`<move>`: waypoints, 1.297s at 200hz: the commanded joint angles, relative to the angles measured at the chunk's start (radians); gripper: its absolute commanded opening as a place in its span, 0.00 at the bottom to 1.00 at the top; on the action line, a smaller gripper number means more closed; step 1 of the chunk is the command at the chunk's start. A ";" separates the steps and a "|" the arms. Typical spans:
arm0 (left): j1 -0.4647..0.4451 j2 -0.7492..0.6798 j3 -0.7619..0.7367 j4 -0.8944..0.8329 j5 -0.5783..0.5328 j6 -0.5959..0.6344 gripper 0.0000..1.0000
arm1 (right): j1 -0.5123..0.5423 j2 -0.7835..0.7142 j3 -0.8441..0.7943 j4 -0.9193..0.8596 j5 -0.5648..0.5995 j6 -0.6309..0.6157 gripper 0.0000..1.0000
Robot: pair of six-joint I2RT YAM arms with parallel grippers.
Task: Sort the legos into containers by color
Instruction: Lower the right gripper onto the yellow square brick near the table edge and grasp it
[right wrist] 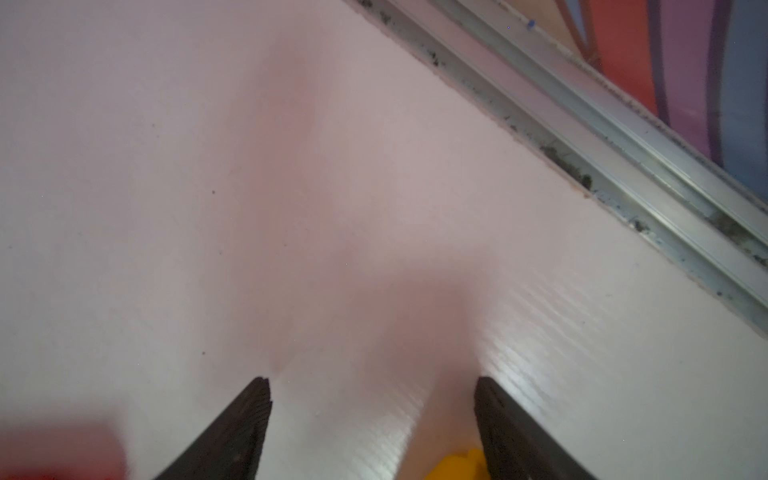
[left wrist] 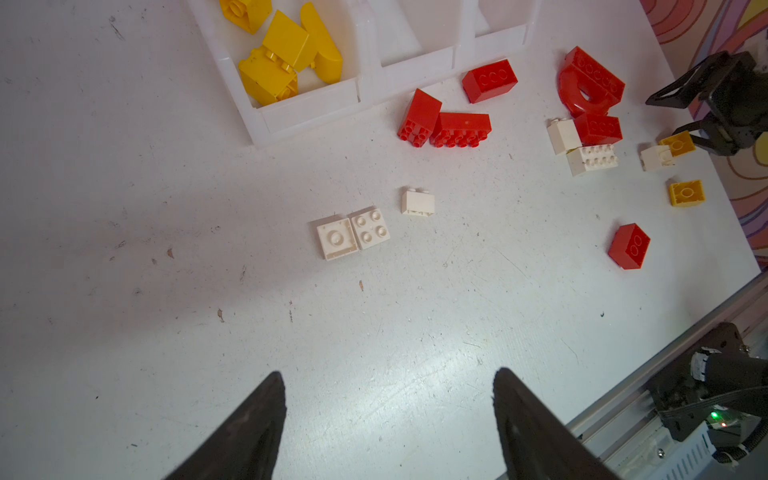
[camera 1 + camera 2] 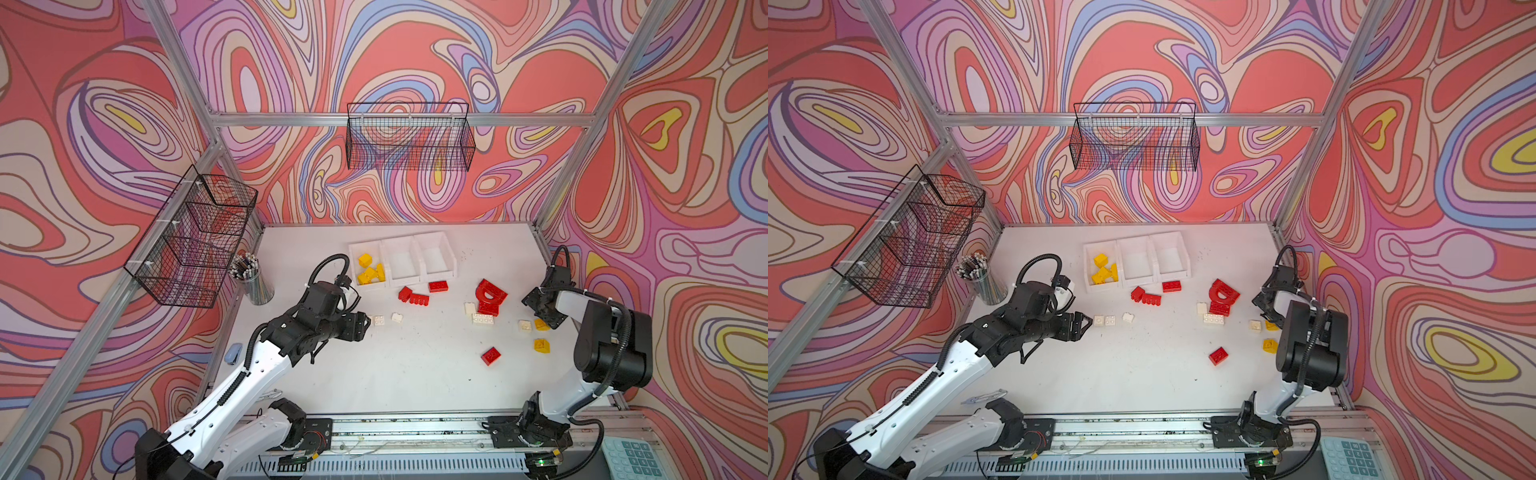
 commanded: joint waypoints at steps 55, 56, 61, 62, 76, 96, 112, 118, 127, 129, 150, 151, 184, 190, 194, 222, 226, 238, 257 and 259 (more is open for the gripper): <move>-0.004 -0.018 0.001 0.007 0.024 -0.007 0.78 | 0.025 -0.065 -0.051 -0.169 -0.042 -0.046 0.83; -0.004 -0.019 0.001 0.007 0.024 -0.007 0.78 | 0.025 -0.065 -0.052 -0.170 -0.043 -0.046 0.83; -0.004 -0.023 0.002 0.007 0.023 -0.007 0.78 | 0.025 -0.069 -0.054 -0.174 -0.051 -0.046 0.84; -0.004 -0.024 0.002 0.007 0.023 -0.007 0.78 | 0.026 -0.071 -0.055 -0.175 -0.053 -0.046 0.84; -0.004 -0.035 0.002 -0.001 0.021 -0.005 0.78 | 0.025 -0.084 -0.061 -0.187 -0.061 -0.049 0.86; -0.004 -0.056 -0.003 -0.007 0.020 -0.008 0.78 | 0.025 -0.106 -0.068 -0.206 -0.062 -0.052 0.86; -0.004 -0.068 -0.007 -0.002 0.024 -0.009 0.78 | 0.025 -0.132 -0.080 -0.216 -0.082 -0.045 0.86; -0.004 -0.069 -0.007 0.001 0.026 -0.009 0.78 | 0.026 -0.143 -0.086 -0.217 -0.087 -0.044 0.86; -0.004 -0.068 -0.004 0.002 0.033 -0.009 0.78 | 0.026 -0.155 -0.094 -0.217 -0.090 -0.044 0.85; -0.004 -0.066 -0.003 0.001 0.034 -0.007 0.78 | 0.026 -0.156 -0.095 -0.219 -0.089 -0.043 0.85; -0.004 -0.064 0.002 -0.003 0.042 -0.007 0.78 | 0.026 -0.161 -0.103 -0.225 -0.101 -0.048 0.81; -0.004 -0.065 0.001 -0.003 0.042 -0.007 0.78 | 0.026 -0.162 -0.103 -0.225 -0.104 -0.048 0.81; -0.004 -0.083 0.000 -0.008 0.031 -0.006 0.78 | 0.047 -0.180 -0.104 -0.225 -0.156 -0.053 0.76; -0.004 -0.087 0.001 -0.009 0.027 -0.006 0.78 | 0.052 -0.179 -0.102 -0.228 -0.169 -0.062 0.76; -0.004 -0.089 0.001 -0.011 0.025 -0.005 0.78 | 0.055 -0.175 -0.100 -0.232 -0.178 -0.067 0.76; -0.004 -0.109 0.002 -0.017 0.016 -0.004 0.78 | 0.092 -0.168 -0.091 -0.251 -0.198 -0.083 0.75; -0.004 -0.112 0.002 -0.018 0.016 -0.004 0.78 | 0.098 -0.169 -0.091 -0.252 -0.198 -0.083 0.75; -0.004 -0.120 0.002 -0.020 0.013 -0.002 0.78 | 0.108 -0.170 -0.093 -0.255 -0.204 -0.084 0.74; -0.004 -0.128 0.002 -0.021 0.016 -0.002 0.78 | 0.115 -0.167 -0.095 -0.255 -0.206 -0.083 0.72; -0.004 -0.128 0.002 -0.021 0.016 -0.002 0.78 | 0.115 -0.167 -0.095 -0.254 -0.206 -0.083 0.72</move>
